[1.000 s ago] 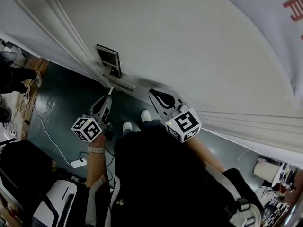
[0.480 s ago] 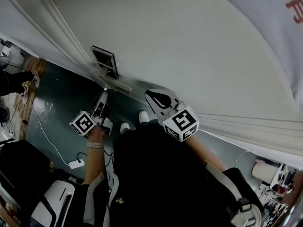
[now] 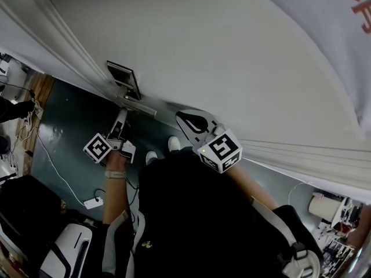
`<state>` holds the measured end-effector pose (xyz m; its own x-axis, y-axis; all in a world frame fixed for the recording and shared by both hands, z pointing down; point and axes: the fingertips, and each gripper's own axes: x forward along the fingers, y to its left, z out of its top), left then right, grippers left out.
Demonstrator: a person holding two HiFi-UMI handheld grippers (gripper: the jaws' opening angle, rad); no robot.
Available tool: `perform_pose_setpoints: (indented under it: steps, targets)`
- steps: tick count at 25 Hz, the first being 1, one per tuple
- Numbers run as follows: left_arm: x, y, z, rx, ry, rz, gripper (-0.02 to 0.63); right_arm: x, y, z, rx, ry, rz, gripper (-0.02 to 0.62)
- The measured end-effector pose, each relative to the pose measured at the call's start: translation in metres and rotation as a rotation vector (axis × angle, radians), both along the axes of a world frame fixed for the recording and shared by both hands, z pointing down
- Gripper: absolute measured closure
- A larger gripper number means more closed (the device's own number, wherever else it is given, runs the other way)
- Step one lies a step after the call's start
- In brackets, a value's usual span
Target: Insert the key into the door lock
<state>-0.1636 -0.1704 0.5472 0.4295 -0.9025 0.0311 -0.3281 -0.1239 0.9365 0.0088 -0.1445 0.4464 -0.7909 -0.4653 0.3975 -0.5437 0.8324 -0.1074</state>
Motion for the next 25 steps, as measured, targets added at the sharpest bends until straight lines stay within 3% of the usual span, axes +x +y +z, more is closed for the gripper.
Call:
perform_pose_setpoints:
  steps: [18, 25]
  targets:
    - [0.003, -0.018, 0.001, -0.016, 0.071, 0.025, 0.578, -0.001, 0.001, 0.001, 0.008, 0.015, -0.015, 0.575]
    - [0.002, -0.019, 0.004, -0.048, 0.154, 0.068, 0.578, -0.002, -0.001, 0.001, 0.006, 0.015, -0.008, 0.575]
